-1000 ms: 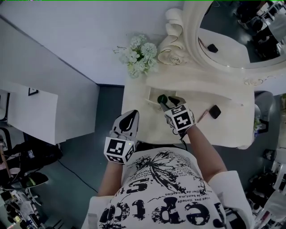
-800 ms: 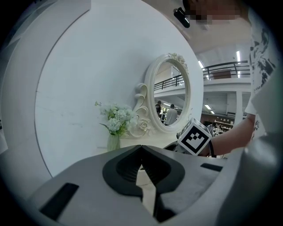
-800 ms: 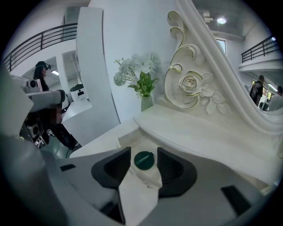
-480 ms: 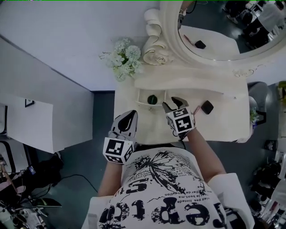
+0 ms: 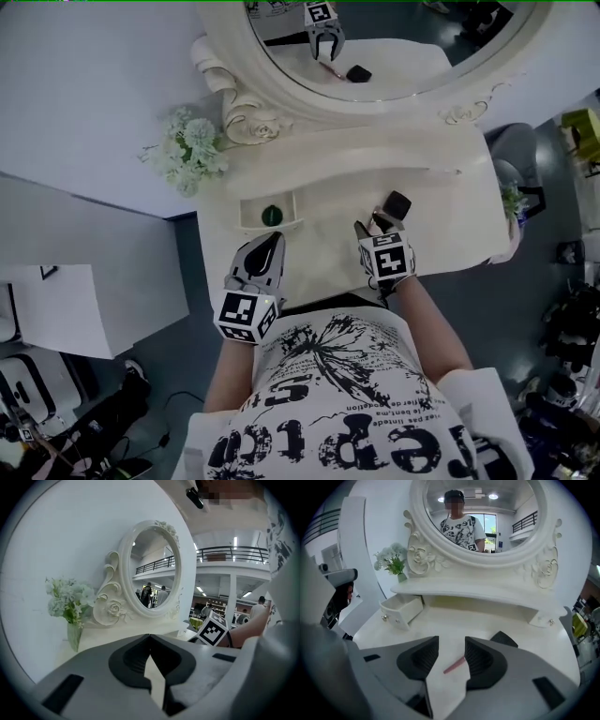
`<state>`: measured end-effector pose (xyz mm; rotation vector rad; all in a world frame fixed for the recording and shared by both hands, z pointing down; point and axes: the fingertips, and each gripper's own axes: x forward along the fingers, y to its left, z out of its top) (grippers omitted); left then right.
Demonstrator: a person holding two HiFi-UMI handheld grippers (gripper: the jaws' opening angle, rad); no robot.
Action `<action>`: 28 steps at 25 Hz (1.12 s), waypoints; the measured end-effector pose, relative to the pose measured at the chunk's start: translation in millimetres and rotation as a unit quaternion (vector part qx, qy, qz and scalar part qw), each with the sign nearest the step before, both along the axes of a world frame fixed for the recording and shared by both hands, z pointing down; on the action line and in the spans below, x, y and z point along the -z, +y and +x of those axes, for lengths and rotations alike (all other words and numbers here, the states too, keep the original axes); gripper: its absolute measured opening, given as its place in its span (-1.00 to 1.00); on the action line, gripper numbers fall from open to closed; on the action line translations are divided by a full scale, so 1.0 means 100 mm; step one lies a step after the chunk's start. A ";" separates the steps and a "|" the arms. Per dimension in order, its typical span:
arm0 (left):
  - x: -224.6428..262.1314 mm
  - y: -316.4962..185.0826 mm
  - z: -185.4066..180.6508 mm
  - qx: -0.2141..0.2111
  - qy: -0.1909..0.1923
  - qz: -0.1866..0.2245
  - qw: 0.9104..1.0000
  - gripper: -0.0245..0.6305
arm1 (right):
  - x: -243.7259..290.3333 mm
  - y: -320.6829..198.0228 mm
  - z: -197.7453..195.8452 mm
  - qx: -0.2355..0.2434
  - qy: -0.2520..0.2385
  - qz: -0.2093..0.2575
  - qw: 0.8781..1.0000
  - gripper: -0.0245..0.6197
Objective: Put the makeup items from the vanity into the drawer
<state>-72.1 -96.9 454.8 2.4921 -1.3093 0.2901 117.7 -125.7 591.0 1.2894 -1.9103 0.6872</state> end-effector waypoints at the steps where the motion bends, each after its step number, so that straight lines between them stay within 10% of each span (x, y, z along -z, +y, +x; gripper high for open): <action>1: -0.02 0.00 0.06 -0.003 -0.001 -0.003 1.000 -0.86 | -0.06 0.04 0.08 -0.008 0.000 -0.009 1.000 -0.36; 13: -0.28 0.00 0.32 -0.010 -0.011 -0.042 0.999 -0.86 | -0.65 0.18 0.26 -0.032 0.011 -0.093 0.995 -0.38; 19: -0.32 -0.01 0.20 0.009 -0.012 -0.051 0.999 -0.87 | -0.65 0.19 0.18 -0.002 0.038 -0.096 0.995 -0.76; 28: -0.27 0.02 0.17 0.008 -0.017 -0.041 0.999 -0.86 | -0.52 0.16 0.03 0.004 0.029 -0.089 0.996 -0.76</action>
